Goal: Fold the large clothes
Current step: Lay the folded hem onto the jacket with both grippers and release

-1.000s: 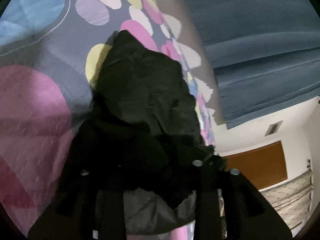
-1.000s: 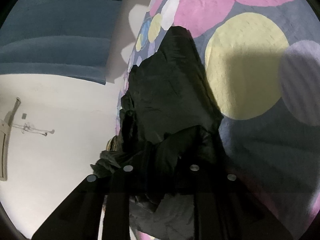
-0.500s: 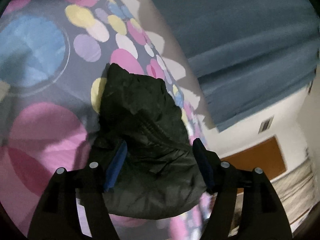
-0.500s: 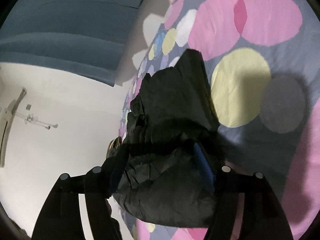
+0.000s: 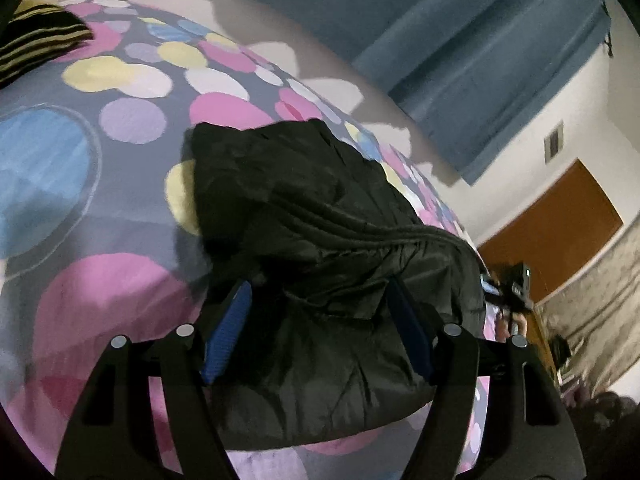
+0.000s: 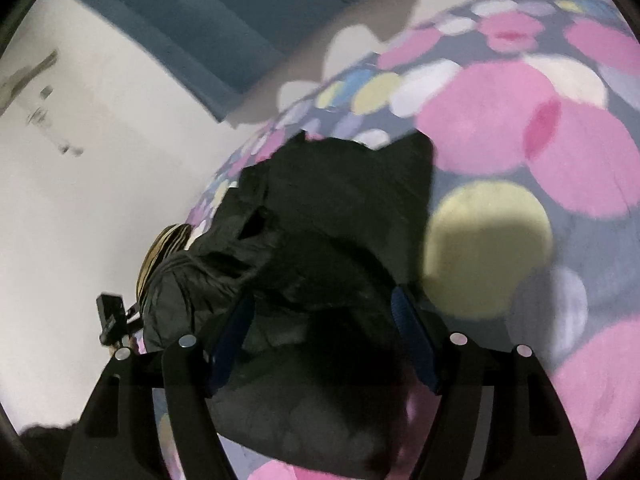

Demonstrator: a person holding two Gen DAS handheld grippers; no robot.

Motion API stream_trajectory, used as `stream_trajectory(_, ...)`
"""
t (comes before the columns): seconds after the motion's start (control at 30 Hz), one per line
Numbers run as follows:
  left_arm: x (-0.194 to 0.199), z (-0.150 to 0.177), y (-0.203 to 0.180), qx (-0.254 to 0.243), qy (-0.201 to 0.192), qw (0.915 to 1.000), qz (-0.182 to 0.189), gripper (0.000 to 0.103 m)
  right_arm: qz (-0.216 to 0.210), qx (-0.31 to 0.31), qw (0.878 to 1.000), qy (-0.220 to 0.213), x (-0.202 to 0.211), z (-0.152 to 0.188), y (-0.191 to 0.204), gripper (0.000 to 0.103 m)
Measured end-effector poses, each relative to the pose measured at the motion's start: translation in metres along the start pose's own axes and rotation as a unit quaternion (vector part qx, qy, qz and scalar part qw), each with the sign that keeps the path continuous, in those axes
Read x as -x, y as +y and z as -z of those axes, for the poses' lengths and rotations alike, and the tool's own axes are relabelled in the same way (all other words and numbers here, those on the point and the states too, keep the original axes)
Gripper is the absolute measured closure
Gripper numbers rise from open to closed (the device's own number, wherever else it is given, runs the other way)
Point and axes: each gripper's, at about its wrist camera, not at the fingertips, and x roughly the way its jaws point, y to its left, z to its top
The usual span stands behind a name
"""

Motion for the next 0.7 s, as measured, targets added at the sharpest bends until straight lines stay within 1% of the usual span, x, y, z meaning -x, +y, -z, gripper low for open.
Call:
stream_trajectory(0.07,-0.005,-0.004,-0.004,-0.022,0.009,0.9997,0.005,0.034,0.001,0.027,1.0,0.005,-0.005,-0.006,0.005,0.03)
stream_trajectory(0.17,-0.011,-0.008,-0.008,-0.048,0.016,0.9987,0.003,0.032,-0.006,0.051,0.999,0.015,-0.011,-0.012,0.007,0.028)
stream_trajectory(0.23,-0.015,-0.011,-0.008,-0.059,0.02,0.9981,0.001,0.03,-0.007,0.061,0.998,0.021,-0.015,-0.015,0.007,0.028)
stream_trajectory(0.33,-0.019,-0.015,-0.004,-0.062,0.028,0.9977,-0.001,0.03,-0.012,0.065,0.997,0.027,-0.02,-0.016,0.008,0.028)
stream_trajectory(0.47,-0.014,-0.019,-0.004,-0.068,0.021,0.9974,-0.003,0.03,-0.019,0.069,0.997,0.034,-0.026,-0.016,0.011,0.028)
stream_trajectory(0.53,-0.008,-0.02,-0.006,-0.085,0.009,0.9964,-0.001,0.028,-0.022,0.074,0.996,0.036,-0.029,-0.015,0.012,0.028)
stream_trajectory(0.6,-0.005,-0.021,-0.005,-0.099,0.002,0.995,-0.008,0.026,-0.023,0.079,0.996,0.036,-0.03,-0.015,0.013,0.028)
stream_trajectory(0.7,-0.008,-0.028,0.001,-0.094,0.005,0.9954,-0.019,0.024,-0.026,0.077,0.996,0.036,-0.032,-0.017,0.011,0.028)
